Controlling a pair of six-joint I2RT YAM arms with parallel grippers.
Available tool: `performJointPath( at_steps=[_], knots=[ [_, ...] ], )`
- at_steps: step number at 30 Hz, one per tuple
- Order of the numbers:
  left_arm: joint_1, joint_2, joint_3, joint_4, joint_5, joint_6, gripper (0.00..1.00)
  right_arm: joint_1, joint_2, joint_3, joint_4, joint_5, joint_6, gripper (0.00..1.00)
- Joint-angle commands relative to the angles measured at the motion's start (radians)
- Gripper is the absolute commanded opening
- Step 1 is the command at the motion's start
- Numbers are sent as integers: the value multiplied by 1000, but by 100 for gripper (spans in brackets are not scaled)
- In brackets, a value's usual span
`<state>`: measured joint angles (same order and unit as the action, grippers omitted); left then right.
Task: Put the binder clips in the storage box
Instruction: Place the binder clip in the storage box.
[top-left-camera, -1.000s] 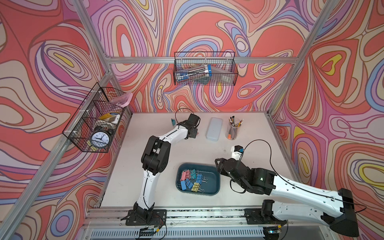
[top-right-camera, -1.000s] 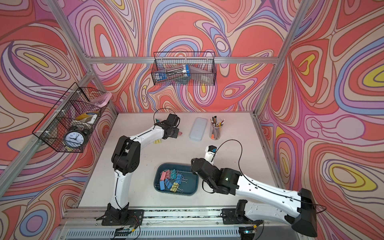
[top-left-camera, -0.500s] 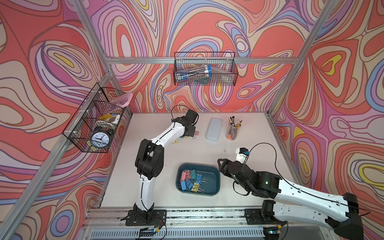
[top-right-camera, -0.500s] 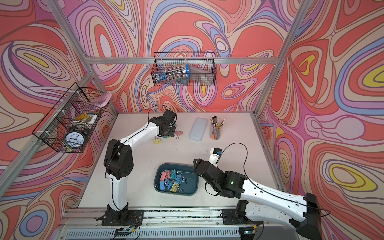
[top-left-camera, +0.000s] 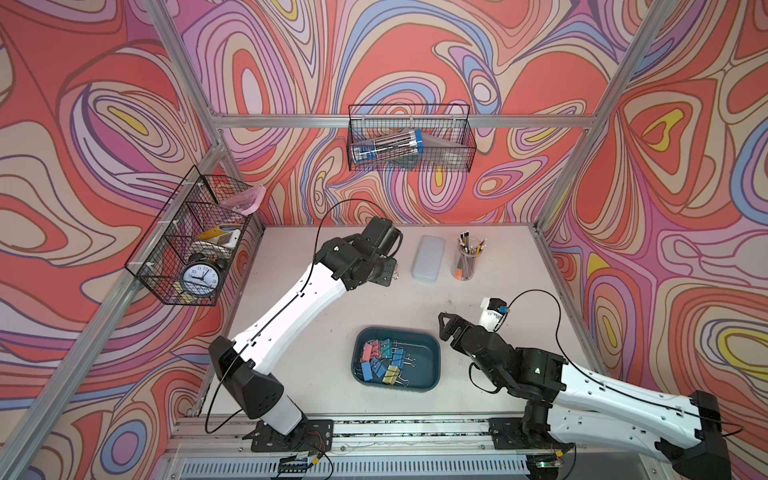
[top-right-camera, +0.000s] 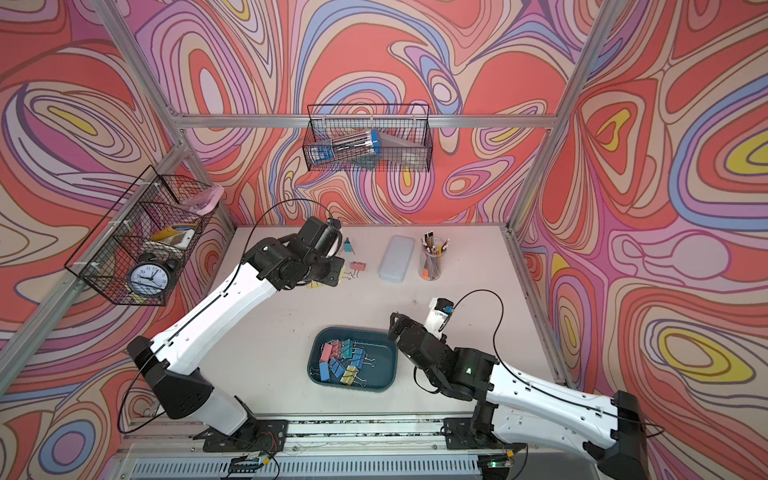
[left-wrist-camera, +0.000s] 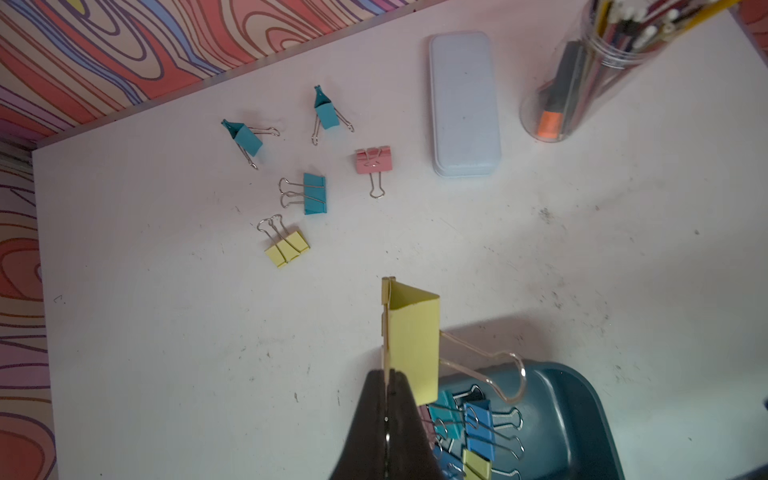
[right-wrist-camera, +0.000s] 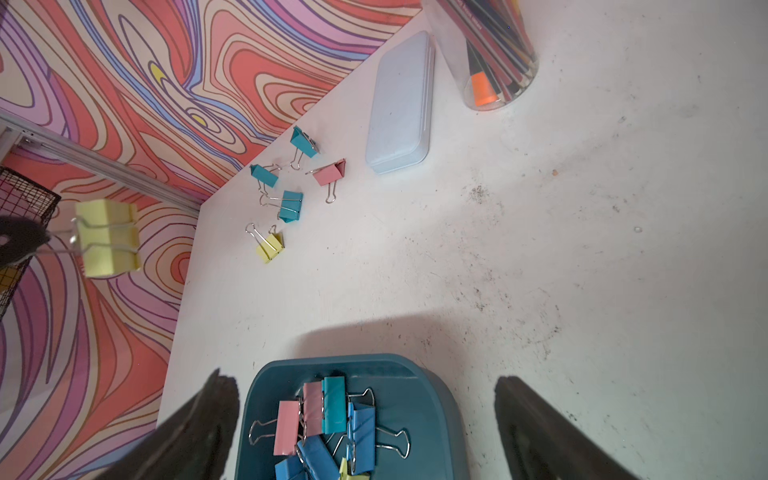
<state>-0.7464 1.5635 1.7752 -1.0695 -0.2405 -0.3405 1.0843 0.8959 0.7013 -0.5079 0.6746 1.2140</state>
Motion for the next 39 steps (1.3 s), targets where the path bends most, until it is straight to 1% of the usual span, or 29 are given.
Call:
performJointPath(
  at_steps=[1,4,7,9,11,14,16,23,28,31,35,39],
  knots=[
    [-94,-69,-31,-118,-42,-79,0,-13,1,-33,-4,62,12,98],
    [-202,-100,-78,-141,-49,-154,0,-39,-10,-66,15,61,25,98],
    [-308,-102,-134,-158,-64,-235,0,-73,-17,-96,44,35,27,98],
    [-356,-101,-195,-135,-71,-279,0,-93,-15,-110,55,10,27,98],
    [-380,-113,-294,-64,-66,-322,0,-108,-9,-122,60,-6,32,98],
    [-383,-135,-431,63,-17,-359,0,-115,-2,-131,58,-24,43,98],
    [-383,-130,-487,117,0,-364,0,-118,1,-133,52,-31,48,98],
    [-383,-17,-576,195,9,-338,0,-119,-1,-155,57,-53,65,98],
    [-383,4,-642,251,9,-351,0,-119,32,-140,58,-75,58,98],
    [-383,8,-674,265,-10,-365,0,-119,77,-107,69,-92,18,98],
    [-383,-21,-698,275,-27,-373,9,-119,156,-9,44,-94,-58,98],
    [-381,-97,-693,270,-46,-363,23,-119,238,78,75,-80,-159,98]
  ],
)
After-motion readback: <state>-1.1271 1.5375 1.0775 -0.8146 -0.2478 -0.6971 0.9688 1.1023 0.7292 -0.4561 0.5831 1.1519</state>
